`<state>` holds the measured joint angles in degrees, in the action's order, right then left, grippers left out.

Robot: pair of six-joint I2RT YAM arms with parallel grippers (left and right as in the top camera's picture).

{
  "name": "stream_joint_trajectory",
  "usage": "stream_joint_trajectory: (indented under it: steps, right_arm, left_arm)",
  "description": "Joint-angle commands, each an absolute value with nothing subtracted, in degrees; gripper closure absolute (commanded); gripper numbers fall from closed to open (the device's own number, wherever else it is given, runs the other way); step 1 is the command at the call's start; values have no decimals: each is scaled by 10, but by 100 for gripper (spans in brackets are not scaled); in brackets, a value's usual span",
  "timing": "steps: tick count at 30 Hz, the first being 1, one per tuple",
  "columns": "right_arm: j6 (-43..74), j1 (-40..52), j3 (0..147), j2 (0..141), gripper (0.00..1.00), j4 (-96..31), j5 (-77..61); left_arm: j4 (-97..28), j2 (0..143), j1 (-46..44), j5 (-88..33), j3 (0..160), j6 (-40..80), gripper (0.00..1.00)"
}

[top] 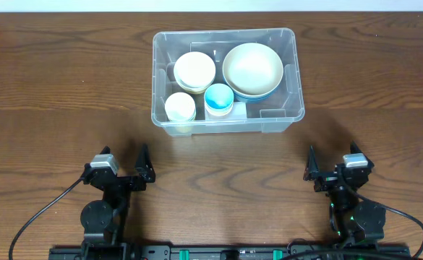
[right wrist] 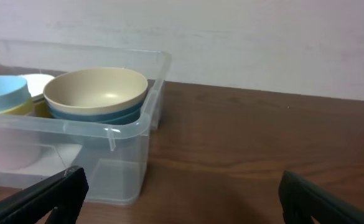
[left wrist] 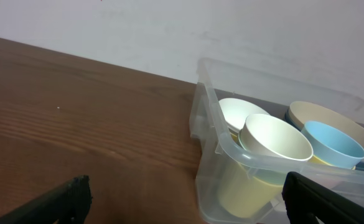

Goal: Pack container

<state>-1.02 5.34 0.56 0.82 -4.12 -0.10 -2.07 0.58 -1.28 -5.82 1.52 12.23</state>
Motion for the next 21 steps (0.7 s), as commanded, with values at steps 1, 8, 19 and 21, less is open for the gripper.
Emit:
stream_joint_trajectory:
  steps: [1,8,19,21]
  right_arm:
    - [-40,46,3,3,1,-43,-5]
    - [-48,45,3,3,1,-43,-3]
    - [-48,45,3,5,1,-43,-3]
    - [-48,45,3,5,1,-43,-3]
  left_arm:
    - [-35,3,-14,-65,3,122,2]
    - [-35,3,-14,-65,3,121,2]
    - [-35,3,-14,-65,3,121,2]
    - [-35,3,-14,-65,3,121,2]
